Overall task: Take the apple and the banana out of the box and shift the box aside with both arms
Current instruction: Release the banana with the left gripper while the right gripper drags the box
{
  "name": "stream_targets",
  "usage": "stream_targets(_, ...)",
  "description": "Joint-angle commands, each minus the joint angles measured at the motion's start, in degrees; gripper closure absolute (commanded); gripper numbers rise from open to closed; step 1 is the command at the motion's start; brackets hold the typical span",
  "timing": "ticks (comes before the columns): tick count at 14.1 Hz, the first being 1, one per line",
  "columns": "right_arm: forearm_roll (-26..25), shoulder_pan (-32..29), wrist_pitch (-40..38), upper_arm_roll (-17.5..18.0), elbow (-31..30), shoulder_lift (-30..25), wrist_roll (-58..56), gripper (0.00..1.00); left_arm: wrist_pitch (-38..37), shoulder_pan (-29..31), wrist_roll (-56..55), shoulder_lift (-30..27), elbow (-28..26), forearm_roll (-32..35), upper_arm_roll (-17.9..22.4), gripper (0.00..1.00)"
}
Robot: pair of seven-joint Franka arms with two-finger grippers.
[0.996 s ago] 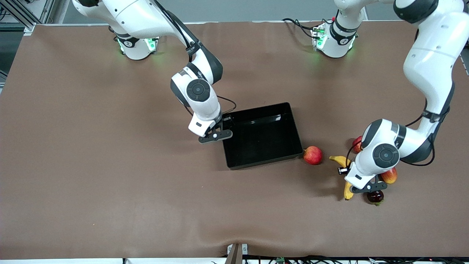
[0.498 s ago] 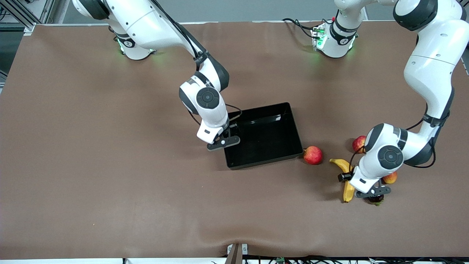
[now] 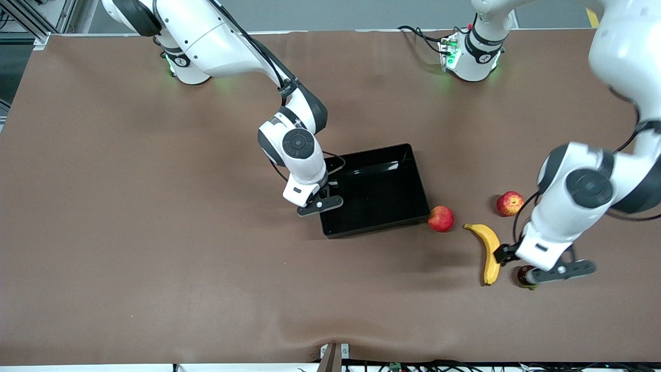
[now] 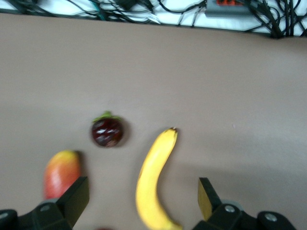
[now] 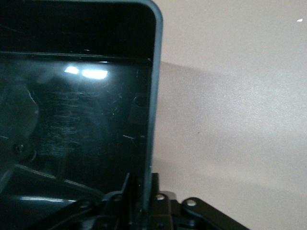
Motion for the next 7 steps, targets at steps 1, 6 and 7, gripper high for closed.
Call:
stream_targets(1, -2.5, 0.4, -0.6, -0.3, 1.5, 0.3, 0.2, 1.00, -8.4, 0.9, 0.8, -7.4, 0.3, -5.9, -0.5, 0.00)
stream_targets(6, -4.3, -4.7, -1.8, 0.1, 0.4, -5.4, -0.1, 1.00, -20.7, 1.9, 10.5, -19.2, 0.3, -13.5, -0.2, 0.00)
stream_targets(7, -4.0, -6.2, -2.0, 0.2, 0.4, -6.5, -1.4, 1.00, -23.2, 2.7, 11.0, -21.0, 0.3, -16.0, -0.4, 0.00)
